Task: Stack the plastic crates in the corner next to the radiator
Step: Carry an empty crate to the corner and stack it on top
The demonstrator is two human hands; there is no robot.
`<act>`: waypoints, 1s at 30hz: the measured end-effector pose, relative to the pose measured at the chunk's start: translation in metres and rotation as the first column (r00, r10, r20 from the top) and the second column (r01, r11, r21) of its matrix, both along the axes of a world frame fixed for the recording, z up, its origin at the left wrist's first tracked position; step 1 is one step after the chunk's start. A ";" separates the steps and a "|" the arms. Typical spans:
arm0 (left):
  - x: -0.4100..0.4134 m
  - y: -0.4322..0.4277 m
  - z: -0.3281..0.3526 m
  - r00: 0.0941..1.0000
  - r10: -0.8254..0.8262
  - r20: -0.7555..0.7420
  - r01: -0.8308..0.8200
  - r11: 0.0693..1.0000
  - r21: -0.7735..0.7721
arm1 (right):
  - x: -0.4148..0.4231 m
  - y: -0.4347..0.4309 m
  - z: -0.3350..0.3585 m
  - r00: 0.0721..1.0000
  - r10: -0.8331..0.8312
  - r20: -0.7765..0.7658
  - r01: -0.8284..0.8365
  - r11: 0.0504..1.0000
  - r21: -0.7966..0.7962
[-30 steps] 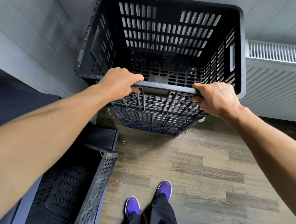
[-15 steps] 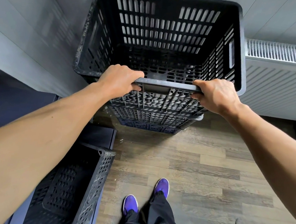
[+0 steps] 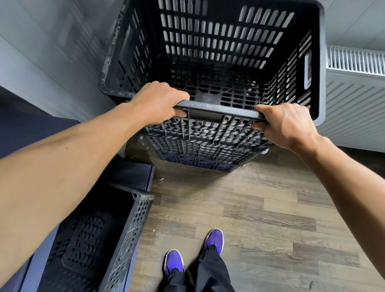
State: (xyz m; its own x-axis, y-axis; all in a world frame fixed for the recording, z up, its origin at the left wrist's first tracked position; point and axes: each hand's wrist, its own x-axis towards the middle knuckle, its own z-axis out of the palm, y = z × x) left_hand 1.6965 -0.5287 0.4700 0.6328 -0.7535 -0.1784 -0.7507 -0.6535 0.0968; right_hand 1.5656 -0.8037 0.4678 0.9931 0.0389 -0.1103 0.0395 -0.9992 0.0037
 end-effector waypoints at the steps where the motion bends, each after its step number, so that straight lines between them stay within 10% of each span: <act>1: -0.001 0.000 0.000 1.000 0.001 -0.001 -0.001 1.000 0.000 | 0.000 -0.001 0.000 1.000 0.004 0.003 -0.004 1.000 -0.001; 30: 0.006 -0.021 -0.008 0.971 0.240 -0.013 -0.231 0.948 0.220 | 0.021 0.004 -0.010 0.957 -0.256 -0.139 0.252 0.967 -0.046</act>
